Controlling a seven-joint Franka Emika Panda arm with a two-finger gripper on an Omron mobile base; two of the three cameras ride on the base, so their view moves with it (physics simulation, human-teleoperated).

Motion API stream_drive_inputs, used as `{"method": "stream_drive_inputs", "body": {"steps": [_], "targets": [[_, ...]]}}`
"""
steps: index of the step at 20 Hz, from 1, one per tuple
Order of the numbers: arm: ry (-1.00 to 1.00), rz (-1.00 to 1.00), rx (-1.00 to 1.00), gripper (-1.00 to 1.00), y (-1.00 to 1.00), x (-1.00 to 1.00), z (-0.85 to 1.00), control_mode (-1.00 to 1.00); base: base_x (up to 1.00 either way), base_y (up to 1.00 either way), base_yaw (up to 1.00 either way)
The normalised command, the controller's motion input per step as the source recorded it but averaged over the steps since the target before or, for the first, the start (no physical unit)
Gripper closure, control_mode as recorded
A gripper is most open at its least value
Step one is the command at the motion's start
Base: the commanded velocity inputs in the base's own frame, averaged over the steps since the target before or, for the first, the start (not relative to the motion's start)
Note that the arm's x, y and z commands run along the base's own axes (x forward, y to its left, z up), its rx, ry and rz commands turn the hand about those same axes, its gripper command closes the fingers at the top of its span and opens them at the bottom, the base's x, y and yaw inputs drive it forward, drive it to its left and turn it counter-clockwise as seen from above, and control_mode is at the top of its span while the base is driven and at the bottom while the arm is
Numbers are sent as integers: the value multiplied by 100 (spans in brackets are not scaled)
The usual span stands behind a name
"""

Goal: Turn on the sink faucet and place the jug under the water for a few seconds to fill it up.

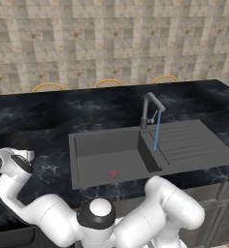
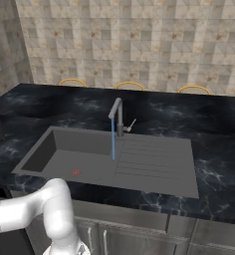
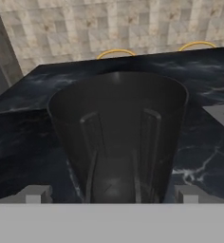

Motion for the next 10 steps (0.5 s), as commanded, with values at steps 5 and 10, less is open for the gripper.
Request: {"method": "stream_drive_inputs", "body": {"steps": [5, 10], "targets": [[0, 0, 0, 100, 0, 10, -11, -100, 0, 0, 0], [0, 0, 0, 100, 0, 7, -10, -100, 0, 0, 0]]}}
